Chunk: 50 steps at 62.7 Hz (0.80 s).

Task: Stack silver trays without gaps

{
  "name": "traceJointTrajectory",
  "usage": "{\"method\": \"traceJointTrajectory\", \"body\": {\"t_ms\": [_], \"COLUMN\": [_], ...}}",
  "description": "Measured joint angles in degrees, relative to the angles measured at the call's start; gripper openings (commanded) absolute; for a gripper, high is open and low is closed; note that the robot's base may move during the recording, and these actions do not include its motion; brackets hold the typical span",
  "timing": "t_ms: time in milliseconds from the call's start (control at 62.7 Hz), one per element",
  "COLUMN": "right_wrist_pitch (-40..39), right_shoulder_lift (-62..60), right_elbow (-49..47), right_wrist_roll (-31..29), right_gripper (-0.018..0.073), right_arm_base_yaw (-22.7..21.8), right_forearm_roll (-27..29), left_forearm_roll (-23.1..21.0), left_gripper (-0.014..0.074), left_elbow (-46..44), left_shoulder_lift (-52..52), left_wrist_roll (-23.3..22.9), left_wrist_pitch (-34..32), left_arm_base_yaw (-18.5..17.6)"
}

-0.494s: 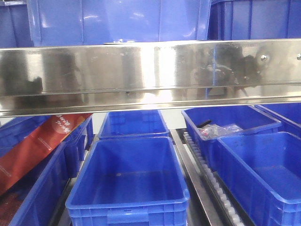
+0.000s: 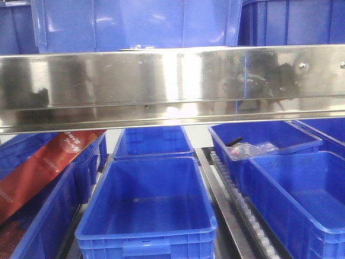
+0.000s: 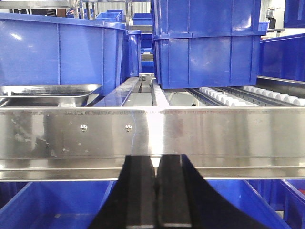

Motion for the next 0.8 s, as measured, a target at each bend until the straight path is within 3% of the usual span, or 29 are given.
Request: {"method": "traceJointTrajectory", "body": {"t_ms": [383, 494, 606, 733, 797], "right_wrist_pitch": [-1.2, -3.0, -8.2, -14.4, -13.1], "right_shoulder_lift": [0.0, 0.0, -0.1, -0.1, -0.1], "right_elbow": [0.0, 0.0, 0.0, 0.0, -0.8], "right_wrist_roll": [0.0, 0.0, 0.0, 0.0, 0.1], "right_gripper": [-0.0079, -0.0079, -0.0079, -0.0079, -0.0079], "right_arm_base_yaw": [0.0, 0.0, 0.0, 0.0, 0.0], "right_forearm_roll": [-0.1, -0.1, -0.2, 0.6, 1.7], "left_forearm_roll": [0.0, -0.3, -5.3, -8.6, -9.1], "left_gripper": [-0.0007, -0.0007, -0.0007, -0.0007, -0.0007], "left_elbow": [0.0, 0.1, 0.0, -4.3, -8.6], "left_shoulder_lift": [0.0, 0.0, 0.0, 0.0, -0.1], "left_wrist_roll": [0.0, 0.0, -0.7, -1.0, -1.0], "left_wrist_pitch": [0.0, -3.0, -7.1, -6.2, -5.1], "left_arm_base_yaw": [0.0, 0.0, 0.0, 0.0, 0.0]}}
